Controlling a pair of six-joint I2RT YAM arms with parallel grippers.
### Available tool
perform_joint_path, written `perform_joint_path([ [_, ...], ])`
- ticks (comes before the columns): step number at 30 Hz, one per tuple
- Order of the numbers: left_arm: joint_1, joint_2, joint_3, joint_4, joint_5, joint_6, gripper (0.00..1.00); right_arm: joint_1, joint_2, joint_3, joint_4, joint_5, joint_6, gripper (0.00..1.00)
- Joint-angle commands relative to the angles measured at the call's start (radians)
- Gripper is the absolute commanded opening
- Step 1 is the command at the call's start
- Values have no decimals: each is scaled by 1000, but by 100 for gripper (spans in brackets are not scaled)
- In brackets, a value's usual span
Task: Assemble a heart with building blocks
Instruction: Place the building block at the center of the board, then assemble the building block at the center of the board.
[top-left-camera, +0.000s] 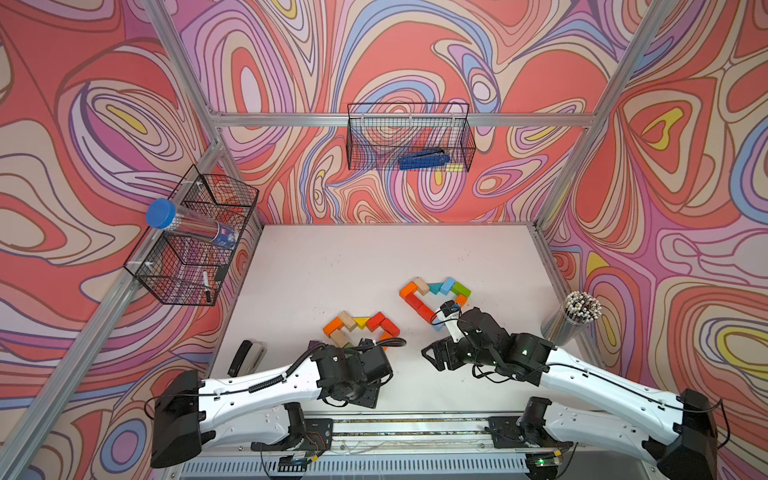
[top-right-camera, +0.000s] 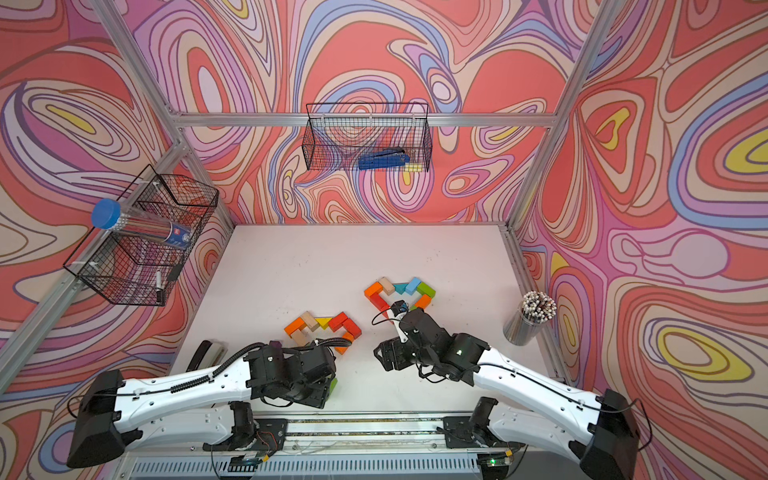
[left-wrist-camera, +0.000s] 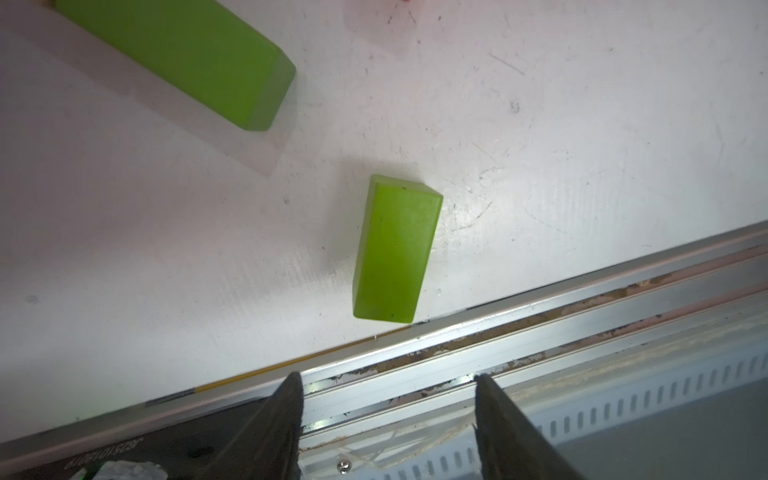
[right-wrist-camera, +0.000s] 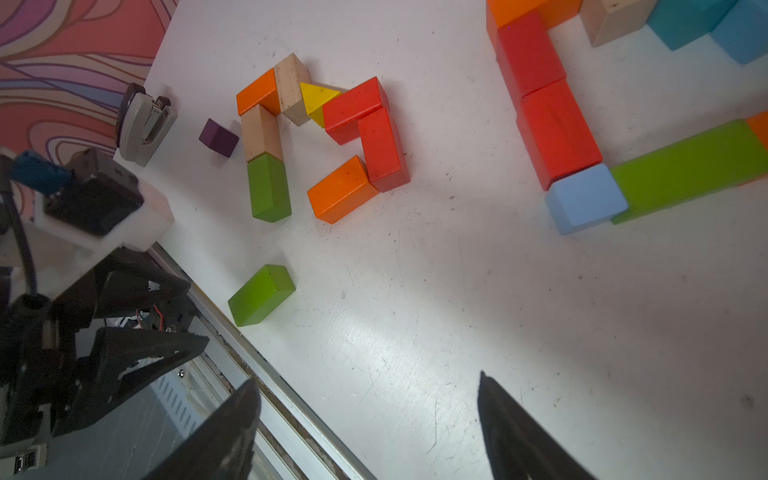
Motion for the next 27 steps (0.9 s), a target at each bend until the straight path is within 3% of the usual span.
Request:
perform_joint_path([
  [1,-32,6,-43,19,-12,-172,69,3,-17,-32,92,8,37,83],
  [10,-91,25,-105,93,-89,-415,62,2,4,-3,72,20,-61,83],
  [18,-129,122,-84,164,-122,-502,60,2,-24,-54,130,5,-37,83],
  [27,-130,122,-115,236,-141,-596,44,2,-49,-143,194,-31,16,82],
])
